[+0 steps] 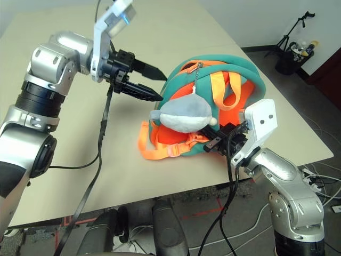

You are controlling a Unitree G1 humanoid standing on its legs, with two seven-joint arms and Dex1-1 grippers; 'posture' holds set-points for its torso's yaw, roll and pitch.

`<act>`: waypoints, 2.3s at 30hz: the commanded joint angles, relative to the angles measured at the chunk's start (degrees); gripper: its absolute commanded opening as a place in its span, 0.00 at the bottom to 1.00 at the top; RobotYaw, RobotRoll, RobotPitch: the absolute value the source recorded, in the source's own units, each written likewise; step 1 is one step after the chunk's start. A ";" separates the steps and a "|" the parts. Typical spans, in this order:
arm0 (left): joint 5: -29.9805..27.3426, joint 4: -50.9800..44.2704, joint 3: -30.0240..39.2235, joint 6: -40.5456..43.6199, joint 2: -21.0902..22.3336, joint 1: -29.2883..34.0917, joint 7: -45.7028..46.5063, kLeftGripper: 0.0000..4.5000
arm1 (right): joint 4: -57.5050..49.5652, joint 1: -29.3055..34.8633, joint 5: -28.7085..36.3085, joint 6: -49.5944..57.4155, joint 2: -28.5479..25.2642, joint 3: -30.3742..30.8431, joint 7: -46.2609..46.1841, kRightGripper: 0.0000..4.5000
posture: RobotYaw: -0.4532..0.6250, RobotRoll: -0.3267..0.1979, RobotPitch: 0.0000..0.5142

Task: Put the pencil case into the backpack and zip it.

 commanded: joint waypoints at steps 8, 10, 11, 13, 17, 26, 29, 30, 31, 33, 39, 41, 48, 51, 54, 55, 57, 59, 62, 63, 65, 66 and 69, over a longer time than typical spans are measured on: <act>2.05 7.07 -2.19 -3.94 -3.09 0.65 2.73 0.00 | -0.90 0.30 0.32 0.41 -0.10 1.07 0.12 0.05 | 0.24 0.62 0.34; 2.79 8.23 -2.64 -4.77 -3.86 1.09 3.08 0.00 | -1.11 0.44 0.37 0.47 -0.06 1.02 0.02 0.05 | 0.24 0.62 0.34; 3.16 8.64 -3.05 -5.06 -4.50 1.55 3.30 0.00 | -1.15 0.43 0.38 0.52 -0.04 1.03 -0.04 0.05 | 0.23 0.62 0.34; 3.50 8.64 -3.56 -5.19 -5.37 2.29 3.43 0.00 | -1.34 0.54 0.48 0.65 -0.02 0.95 -0.14 0.05 | 0.23 0.62 0.35; 3.47 7.35 -3.58 -5.32 -6.10 2.90 3.44 0.00 | -1.54 0.67 0.57 0.80 -0.05 0.82 -0.17 0.05 | 0.23 0.62 0.35; -1.75 5.83 4.09 1.75 1.02 -7.38 2.54 0.36 | -0.55 0.28 0.28 0.42 -0.01 1.04 0.06 0.05 | 0.25 0.62 0.35; -3.14 1.92 4.46 5.98 4.51 -7.80 1.19 0.56 | -0.07 -0.09 0.18 0.32 -0.02 1.24 0.27 0.05 | 0.26 0.62 0.35; -3.91 -0.09 4.53 8.37 5.52 -7.41 0.95 0.63 | 0.11 -0.19 0.12 0.26 -0.06 1.32 0.41 0.05 | 0.26 0.62 0.36; -4.90 -2.46 4.61 10.63 6.36 -6.80 0.84 0.71 | 0.33 -0.30 0.06 0.17 -0.10 1.39 0.57 0.05 | 0.27 0.62 0.36; -7.76 -8.84 4.59 16.83 8.03 -5.35 0.79 0.86 | 0.85 -0.53 -0.10 -0.02 -0.12 1.56 0.92 0.05 | 0.28 0.62 0.36; -12.04 -23.13 2.70 25.06 9.41 -0.81 4.58 1.00 | 2.24 -1.51 -0.54 -0.48 -0.08 2.23 1.68 0.05 | 0.29 0.62 0.35; -12.52 -26.26 1.99 25.53 9.40 0.52 5.97 1.00 | 2.71 -1.92 -0.72 -0.64 -0.07 2.37 1.87 0.05 | 0.29 0.62 0.35; -11.03 -31.06 -1.96 22.39 10.08 2.36 9.07 1.00 | 3.98 -2.60 -1.31 -1.16 0.07 2.55 2.33 0.05 | 0.30 0.62 0.35; -10.22 -32.01 -3.92 20.47 10.40 3.18 9.54 1.00 | 4.46 -2.91 -1.55 -1.47 0.22 2.69 2.28 0.05 | 0.30 0.62 0.34; -9.70 -32.43 -5.55 19.03 10.31 3.75 10.12 1.00 | 4.63 -3.08 -1.70 -1.58 0.38 2.80 2.21 0.05 | 0.29 0.62 0.34; -9.23 -32.44 -6.16 18.49 10.21 3.91 10.33 1.00 | 4.66 -3.13 -1.73 -1.59 0.44 2.83 2.19 0.05 | 0.29 0.62 0.34; -8.66 -32.17 -6.99 17.62 9.63 4.21 10.97 1.00 | 4.65 -3.18 -1.76 -1.60 0.59 2.85 2.12 0.05 | 0.29 0.62 0.34; -8.38 -31.84 -7.39 17.05 9.00 4.37 11.58 1.00 | 4.52 -3.16 -1.79 -1.58 0.76 2.85 2.00 0.05 | 0.29 0.62 0.35; -8.38 -31.69 -7.72 17.12 7.34 4.35 13.07 1.00 | 4.17 -2.97 -1.77 -1.53 1.09 2.83 1.77 0.05 | 0.28 0.62 0.35; -8.35 -31.66 -7.76 17.15 6.87 4.36 13.59 1.00 | 4.03 -2.91 -1.78 -1.50 1.19 2.83 1.71 0.05 | 0.28 0.62 0.35; -8.09 -31.46 -7.95 16.77 6.02 4.39 14.44 1.00 | 3.80 -2.80 -1.78 -1.44 1.42 2.83 1.56 0.05 | 0.28 0.62 0.35; -8.00 -31.37 -8.15 16.37 5.67 4.45 14.60 1.00 | 3.71 -2.76 -1.77 -1.41 1.49 2.84 1.52 0.05 | 0.28 0.62 0.35; -7.07 -30.87 -8.90 13.45 4.75 4.80 14.89 1.00 | 3.44 -2.69 -1.73 -1.27 1.73 2.85 1.31 0.05 | 0.28 0.62 0.35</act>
